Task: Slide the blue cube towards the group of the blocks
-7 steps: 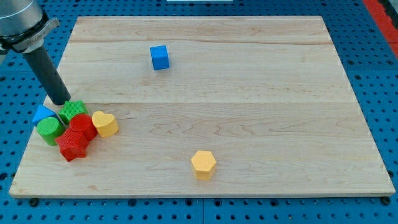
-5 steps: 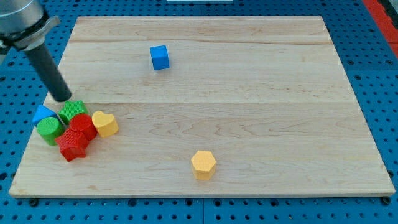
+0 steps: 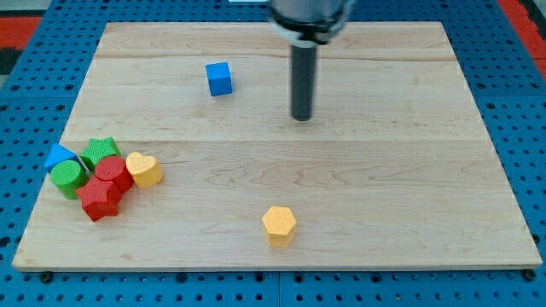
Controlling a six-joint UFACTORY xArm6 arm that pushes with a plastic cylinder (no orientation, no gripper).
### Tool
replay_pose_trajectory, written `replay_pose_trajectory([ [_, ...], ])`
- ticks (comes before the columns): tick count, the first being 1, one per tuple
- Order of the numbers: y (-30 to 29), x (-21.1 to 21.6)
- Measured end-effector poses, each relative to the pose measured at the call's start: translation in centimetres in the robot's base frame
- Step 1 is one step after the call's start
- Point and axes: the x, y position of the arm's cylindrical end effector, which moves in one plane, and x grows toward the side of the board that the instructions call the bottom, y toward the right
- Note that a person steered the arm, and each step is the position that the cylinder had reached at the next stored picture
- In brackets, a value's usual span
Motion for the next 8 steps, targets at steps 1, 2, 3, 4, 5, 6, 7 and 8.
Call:
replay_pose_trajectory([
  [1, 5.8, -0.3],
  [2, 10.2, -2.3],
  [3, 8.8, -4.2],
  [4, -1.0, -4.2],
  [5, -7.4, -5.6],
  [6, -11.0, -8.0],
  [7, -19.1, -8.3],
  [8, -20.9, -7.7],
])
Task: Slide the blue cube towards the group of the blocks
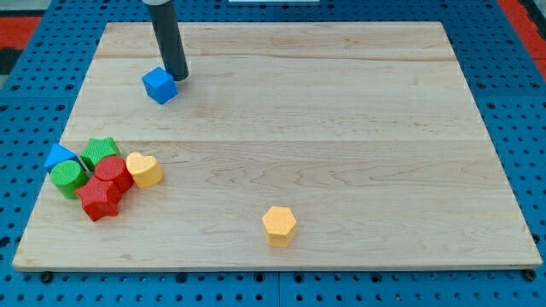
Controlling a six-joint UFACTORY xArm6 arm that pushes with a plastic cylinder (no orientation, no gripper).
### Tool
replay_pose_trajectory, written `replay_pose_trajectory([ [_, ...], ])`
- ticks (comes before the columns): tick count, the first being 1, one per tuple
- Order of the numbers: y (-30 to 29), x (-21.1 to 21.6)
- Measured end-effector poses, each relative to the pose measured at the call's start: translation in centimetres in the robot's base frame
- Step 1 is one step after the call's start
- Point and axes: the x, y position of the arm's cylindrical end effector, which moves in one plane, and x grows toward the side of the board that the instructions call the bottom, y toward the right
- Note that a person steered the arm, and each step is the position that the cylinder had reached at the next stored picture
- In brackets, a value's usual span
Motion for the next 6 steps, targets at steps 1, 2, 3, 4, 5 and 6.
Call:
replay_pose_trajectory([
  [1, -0.3, 1.0],
  [2, -1.5, 2.4],
  [3, -5.9, 2.4],
  [4, -7.4, 3.4],
  [5, -8.5, 4.8],
  [6, -8.5, 6.5],
])
